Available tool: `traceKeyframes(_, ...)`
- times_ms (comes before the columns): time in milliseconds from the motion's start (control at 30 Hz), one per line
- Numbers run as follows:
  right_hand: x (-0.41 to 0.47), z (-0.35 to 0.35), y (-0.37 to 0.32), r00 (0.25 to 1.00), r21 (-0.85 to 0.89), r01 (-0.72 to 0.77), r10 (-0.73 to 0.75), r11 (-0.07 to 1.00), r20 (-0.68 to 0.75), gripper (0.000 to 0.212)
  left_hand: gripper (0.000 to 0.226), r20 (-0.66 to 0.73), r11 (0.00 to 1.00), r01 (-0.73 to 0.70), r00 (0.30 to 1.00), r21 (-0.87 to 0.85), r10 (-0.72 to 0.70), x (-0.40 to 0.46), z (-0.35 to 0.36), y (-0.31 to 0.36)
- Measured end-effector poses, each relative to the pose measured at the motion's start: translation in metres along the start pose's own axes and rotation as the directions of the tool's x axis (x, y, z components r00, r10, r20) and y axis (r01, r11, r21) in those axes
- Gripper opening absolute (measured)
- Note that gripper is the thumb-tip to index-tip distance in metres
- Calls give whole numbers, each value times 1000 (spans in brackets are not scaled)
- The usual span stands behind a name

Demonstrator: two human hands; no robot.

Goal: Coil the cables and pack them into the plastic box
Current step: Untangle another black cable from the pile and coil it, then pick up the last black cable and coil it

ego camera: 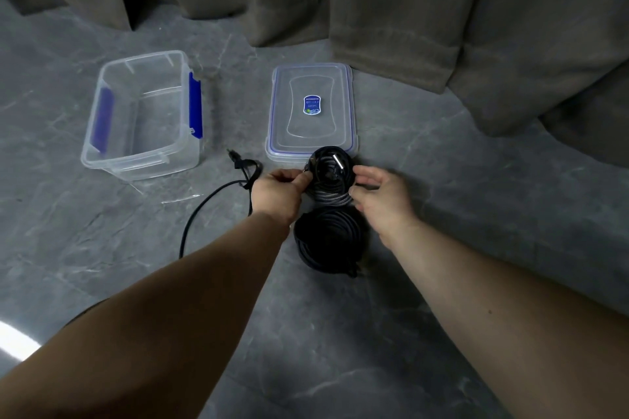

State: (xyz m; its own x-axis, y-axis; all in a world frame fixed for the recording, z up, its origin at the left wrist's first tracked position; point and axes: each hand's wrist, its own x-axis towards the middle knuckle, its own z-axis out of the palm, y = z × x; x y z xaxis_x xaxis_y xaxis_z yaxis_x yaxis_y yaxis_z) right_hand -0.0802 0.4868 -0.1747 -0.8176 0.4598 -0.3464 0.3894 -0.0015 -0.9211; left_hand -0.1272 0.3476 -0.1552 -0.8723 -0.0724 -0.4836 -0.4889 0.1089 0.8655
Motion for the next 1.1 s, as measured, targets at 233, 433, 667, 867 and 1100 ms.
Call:
traceKeyframes(233,-6,-2,-8,997,-53,65,-67,996,-27,36,13,-10,999,-27,1000,20,27,-4,-9,-2)
traceKeyframes(433,-30,23,-30,987,-23,160,-160,987,18,31,10,-7,995,-94,996,18,94,-18,-27,2)
traceKeyframes(667,-66,99,-39,969,-7,90,-86,996,233,37,37,-62,906,-219,964,362,257,-34,-115,-16)
traceKeyframes(867,-75,155,-20,962,-169,49,-1,984,273,41,45,-204,864,-120,947,489,247,-7,-193,-35)
traceKeyframes(1100,-69,168,-6,979,-282,-57,110,958,174,53,44,-125,789,16,989,614,77,6,-203,-66)
